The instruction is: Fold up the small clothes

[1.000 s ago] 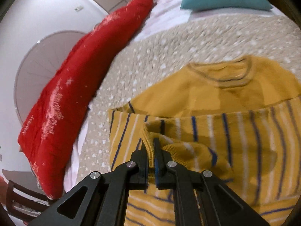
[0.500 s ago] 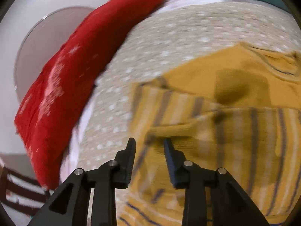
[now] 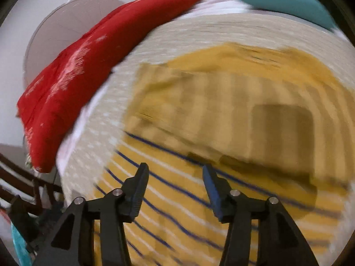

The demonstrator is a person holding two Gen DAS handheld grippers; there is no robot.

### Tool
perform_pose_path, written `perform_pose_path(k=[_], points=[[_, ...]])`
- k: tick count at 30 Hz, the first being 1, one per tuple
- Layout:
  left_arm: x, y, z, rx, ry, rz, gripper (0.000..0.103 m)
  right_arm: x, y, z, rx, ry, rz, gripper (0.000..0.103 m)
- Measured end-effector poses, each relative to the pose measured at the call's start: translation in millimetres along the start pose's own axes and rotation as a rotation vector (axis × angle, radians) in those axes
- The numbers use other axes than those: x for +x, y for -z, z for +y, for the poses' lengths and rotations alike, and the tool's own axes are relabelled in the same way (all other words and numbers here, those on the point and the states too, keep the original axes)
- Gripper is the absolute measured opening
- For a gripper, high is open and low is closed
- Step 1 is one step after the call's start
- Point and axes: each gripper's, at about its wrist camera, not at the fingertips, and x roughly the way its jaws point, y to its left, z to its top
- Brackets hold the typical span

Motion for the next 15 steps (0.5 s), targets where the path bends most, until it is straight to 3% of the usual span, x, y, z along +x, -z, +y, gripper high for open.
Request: perform_pose_path(k=[3, 7, 8, 9, 12, 15], points=[[1, 1, -12, 0.014, 0.019, 0.017, 0.073, -47, 39, -52, 0.053, 0.156, -0.036, 0.056], [5, 1, -28, 0.041, 0.025, 0.035, 0.073, -111, 92, -107, 0.103, 0.493, -0.087, 0.056], [7, 2, -32, 0.048, 0.028, 0.040, 0.073, -127, 106, -117, 0.122, 0.545, -0.108, 0.056], [9, 2, -35, 0.053, 0.031, 0.045, 0.074, -140, 118, -125, 0.151, 0.539, -0.128, 0.056], [20, 2, -44, 0.059, 0.023, 0.074, 0.074, -165, 148, -136, 0.232, 0.418, -0.198, 0.056], [27, -2, -56, 0.084, 0.007, 0.080, 0.074, -157, 158, -111, 0.213, 0.319, -0.235, 0.056]])
